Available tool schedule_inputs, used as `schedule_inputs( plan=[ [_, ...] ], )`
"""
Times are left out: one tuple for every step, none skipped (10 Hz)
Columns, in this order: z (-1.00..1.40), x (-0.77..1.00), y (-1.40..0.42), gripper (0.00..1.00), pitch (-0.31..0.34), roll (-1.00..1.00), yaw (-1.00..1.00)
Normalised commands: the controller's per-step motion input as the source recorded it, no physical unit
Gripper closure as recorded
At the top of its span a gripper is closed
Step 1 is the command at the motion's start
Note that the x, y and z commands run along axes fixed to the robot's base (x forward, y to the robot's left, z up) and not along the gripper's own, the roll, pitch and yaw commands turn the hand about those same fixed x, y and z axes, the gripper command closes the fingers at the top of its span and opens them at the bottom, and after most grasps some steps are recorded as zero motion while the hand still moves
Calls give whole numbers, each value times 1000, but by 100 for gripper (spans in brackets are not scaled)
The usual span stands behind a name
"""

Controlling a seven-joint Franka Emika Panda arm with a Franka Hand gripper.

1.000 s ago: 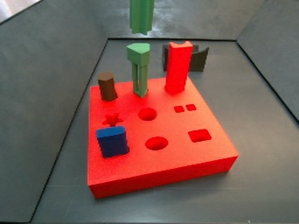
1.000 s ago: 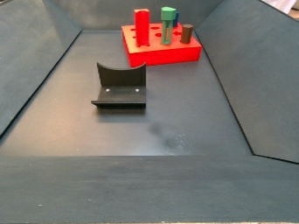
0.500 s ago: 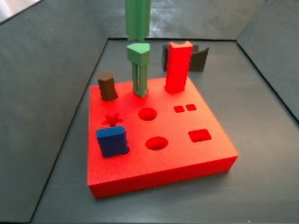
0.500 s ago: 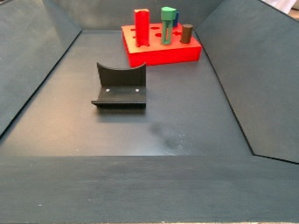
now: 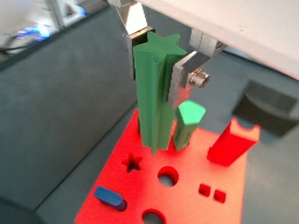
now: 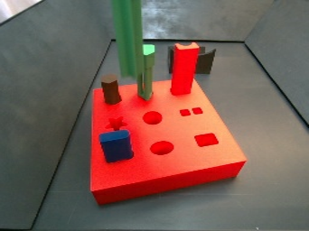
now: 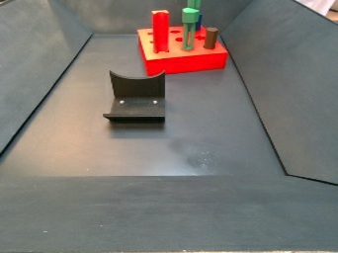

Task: Pick up the star object. Move up. Place the star object on the fixture. Regrasp the star object. Move to above the board. Insert the star object.
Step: Insert the star object.

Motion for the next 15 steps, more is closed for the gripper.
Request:
schedule_inputs(
  plan=[
    [-631,-257,0,100,-121,-101,-854],
    [-640,-331,0,100,-141,-84,-766],
    [-660,-417,-26,100,-180,-64,-626],
    [-489,-374,-206,100,-157,129,-283],
    [-414,-211,-266,100,-73,337,-63],
    [-431,-163,-246,100,-99,314,0],
    [-397,-63,-120,100,-106,236,34],
    [-351,0,-74,100,-61,254,63],
    [-337,49,-49,100,-27,193,0],
    [-317,11,-20,100,-24,129,0],
    [-237,0,-3,100,-30,14,0],
    [-200,0,0,100,-26,0,0],
    [-140,57,-3,100,-4,-49,0],
    [-131,180,0,100,0,-176,14],
    [-134,183,0,100,0,-210,83]
  ],
)
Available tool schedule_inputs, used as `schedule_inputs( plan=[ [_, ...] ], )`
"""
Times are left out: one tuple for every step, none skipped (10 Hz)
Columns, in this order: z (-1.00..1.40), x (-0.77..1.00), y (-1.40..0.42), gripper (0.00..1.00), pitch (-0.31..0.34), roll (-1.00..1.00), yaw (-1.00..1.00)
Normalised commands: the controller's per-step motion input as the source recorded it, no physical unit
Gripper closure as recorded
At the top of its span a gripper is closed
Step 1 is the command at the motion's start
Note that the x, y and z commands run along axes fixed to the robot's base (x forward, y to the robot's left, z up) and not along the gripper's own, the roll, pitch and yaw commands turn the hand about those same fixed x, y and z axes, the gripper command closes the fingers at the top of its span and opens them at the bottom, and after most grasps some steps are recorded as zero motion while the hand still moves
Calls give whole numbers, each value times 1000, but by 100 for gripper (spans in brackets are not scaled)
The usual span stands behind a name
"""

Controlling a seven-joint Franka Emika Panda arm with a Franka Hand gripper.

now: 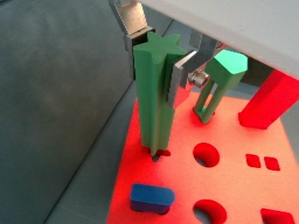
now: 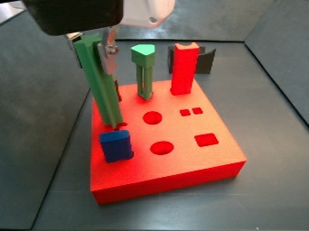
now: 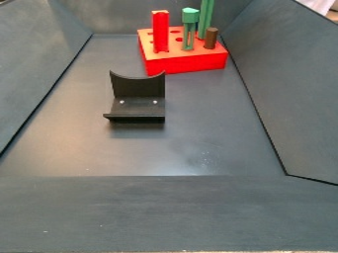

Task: Pick up the star object. Move up. Place the star object on the fixture. Regrasp the star object. Move to above the board. Insert the star object.
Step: Insert the star object.

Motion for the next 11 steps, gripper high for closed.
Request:
schedule_inputs(
  plan=[
    [-120,149,0,100,0,-261,117],
    [-94,146,0,100,0,-350,143],
    [-186,29,0,100,0,-259,129],
    [-246,0,0,100,-6,-179,117],
    [-371,-134,0,100,-23,-47,83],
    [-409,-46,0,100,0,0,49],
    [-469,0,-40,100,-31,67,0],
    [-491,31,-77,100,-66,47,0],
    [-349,31,0,100,-130,-97,-60],
    [-163,0,63,100,-127,-144,-23],
    [0,0,0,100,0,0,0]
  ],
)
